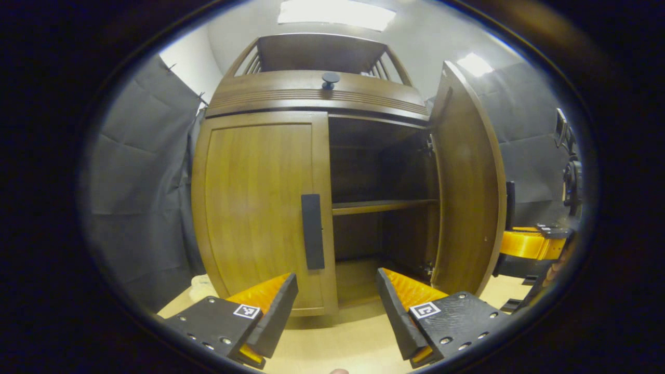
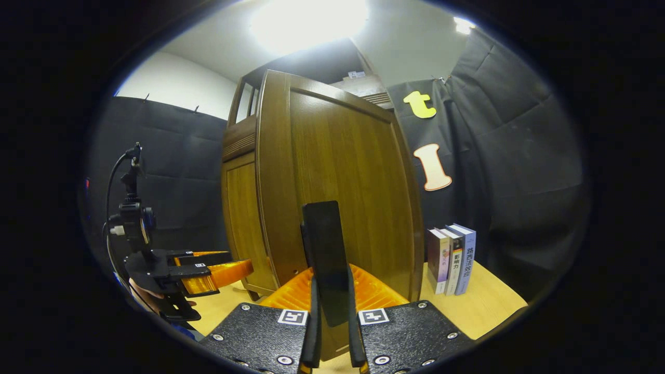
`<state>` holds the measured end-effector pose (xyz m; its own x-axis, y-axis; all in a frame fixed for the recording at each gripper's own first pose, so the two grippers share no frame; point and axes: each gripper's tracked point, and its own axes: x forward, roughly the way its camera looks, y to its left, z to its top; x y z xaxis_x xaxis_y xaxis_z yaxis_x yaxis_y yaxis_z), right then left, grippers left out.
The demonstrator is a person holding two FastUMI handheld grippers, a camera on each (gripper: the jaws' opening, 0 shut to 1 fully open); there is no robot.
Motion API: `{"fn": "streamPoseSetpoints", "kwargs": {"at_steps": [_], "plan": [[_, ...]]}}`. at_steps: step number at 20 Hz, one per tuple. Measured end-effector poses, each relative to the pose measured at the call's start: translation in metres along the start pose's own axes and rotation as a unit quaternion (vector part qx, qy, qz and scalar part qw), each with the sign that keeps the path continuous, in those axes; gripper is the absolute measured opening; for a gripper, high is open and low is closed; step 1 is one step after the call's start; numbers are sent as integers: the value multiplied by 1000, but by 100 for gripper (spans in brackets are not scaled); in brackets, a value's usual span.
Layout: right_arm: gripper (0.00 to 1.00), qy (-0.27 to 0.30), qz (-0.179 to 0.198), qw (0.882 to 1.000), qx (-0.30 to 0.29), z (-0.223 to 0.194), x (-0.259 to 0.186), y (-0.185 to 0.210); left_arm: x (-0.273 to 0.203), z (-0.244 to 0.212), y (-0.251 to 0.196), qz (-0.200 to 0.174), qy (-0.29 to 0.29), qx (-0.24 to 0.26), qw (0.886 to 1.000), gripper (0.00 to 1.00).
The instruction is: Open the right door of the double-door shoe cabinet with the right hand, and open the left door with the left hand.
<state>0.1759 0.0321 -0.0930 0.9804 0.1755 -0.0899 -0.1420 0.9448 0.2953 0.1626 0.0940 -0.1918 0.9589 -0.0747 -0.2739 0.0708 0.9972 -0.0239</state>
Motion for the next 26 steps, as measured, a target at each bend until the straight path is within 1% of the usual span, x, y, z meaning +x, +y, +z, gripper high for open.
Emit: {"fn": "streamPoseSetpoints", "kwargs": {"at_steps": [3, 4, 5, 8, 9, 10, 12, 13, 14, 15, 16, 17, 23, 26], "plan": [[22, -4, -11, 1000, 7, 2, -1, -3, 1, -1, -3, -6, 0, 1, 1000, 88], [21, -6, -14, 1000, 9, 4, 0, -5, 0, -1, -3, -8, 2, 4, 1000, 84], [21, -7, -19, 1000, 9, 4, 0, -7, 0, -2, -2, -9, 3, 7, 1000, 84], [21, -10, -37, 999, 11, 5, -1, -16, 1, -5, -2, -11, 9, 14, 1000, 84], [20, -12, -43, 999, 13, 6, 1, -20, 0, -6, -3, -13, 11, 14, 1000, 86], [18, -13, -49, 999, 17, 7, -1, -21, 0, -6, -3, -15, 12, 13, 1000, 88], [18, -17, -59, 998, 18, 8, 1, -25, 0, -7, -6, -19, 16, 10, 1000, 88], [16, -19, -67, 997, 15, 9, 1, -30, 0, -7, -7, -20, 17, 10, 1000, 88], [15, -22, -75, 997, 13, 10, 0, -33, 0, -8, -6, -21, 19, 11, 1000, 92], [13, -24, -79, 996, 14, 11, 0, -36, 0, -9, -6, -20, 22, 12, 999, 92], [11, -24, -76, 997, 19, 11, 1, -36, -1, -10, -6, -19, 25, 13, 999, 88], [11, -25, -70, 997, 22, 11, 3, -34, -1, -11, -5, -18, 28, 14, 999, 92], [11, -23, -60, 998, 25, 13, 0, -34, -2, -16, -3, -11, 42, 12, 999, 93], [10, -23, -67, 997, 32, 13, 0, -34, -2, -16, -3, -12, 40, 12, 999, 92]]}}
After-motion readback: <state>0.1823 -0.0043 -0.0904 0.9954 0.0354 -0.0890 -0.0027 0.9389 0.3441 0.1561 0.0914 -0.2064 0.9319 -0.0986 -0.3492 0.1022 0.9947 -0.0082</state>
